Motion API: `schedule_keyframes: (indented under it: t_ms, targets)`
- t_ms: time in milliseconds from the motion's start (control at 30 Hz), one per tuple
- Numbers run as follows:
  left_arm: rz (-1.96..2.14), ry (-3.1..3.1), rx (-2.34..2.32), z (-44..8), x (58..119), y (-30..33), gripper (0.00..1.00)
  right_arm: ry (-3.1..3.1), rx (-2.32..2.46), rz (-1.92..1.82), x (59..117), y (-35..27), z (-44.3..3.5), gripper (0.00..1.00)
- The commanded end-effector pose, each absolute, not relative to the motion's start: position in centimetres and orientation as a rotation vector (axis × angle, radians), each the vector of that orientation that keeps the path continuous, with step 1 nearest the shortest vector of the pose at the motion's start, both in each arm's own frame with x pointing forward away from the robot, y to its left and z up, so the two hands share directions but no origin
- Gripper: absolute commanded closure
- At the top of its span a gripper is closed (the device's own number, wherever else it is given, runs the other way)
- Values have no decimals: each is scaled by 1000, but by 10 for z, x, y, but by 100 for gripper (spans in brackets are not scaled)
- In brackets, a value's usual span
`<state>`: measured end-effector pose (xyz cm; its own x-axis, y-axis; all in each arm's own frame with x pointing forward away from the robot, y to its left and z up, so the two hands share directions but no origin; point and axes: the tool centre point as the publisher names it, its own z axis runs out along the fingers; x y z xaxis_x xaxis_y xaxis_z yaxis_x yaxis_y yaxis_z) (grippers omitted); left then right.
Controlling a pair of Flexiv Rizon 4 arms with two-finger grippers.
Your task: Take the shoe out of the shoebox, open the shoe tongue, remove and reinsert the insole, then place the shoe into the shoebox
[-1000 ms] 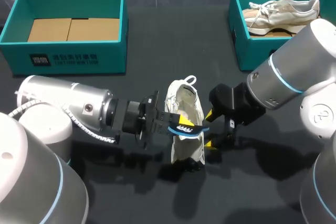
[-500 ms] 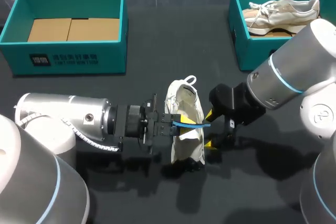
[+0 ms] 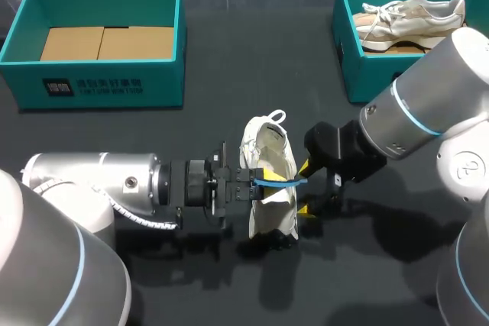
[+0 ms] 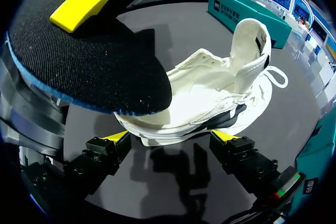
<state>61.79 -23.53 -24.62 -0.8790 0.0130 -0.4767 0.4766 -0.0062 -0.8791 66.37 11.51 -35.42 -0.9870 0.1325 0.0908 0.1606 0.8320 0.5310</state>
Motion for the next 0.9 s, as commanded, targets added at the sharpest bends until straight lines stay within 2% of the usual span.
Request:
schedule_keyframes:
  t_ms: [33, 900]
  targets:
    - [-1950, 1935, 485, -251, 619, -240, 100, -2961, -237, -867, 662, 115, -355, 0]
    - [-1957, 1932, 449, -261, 632, -249, 100, -2961, -237, -867, 662, 115, -355, 0]
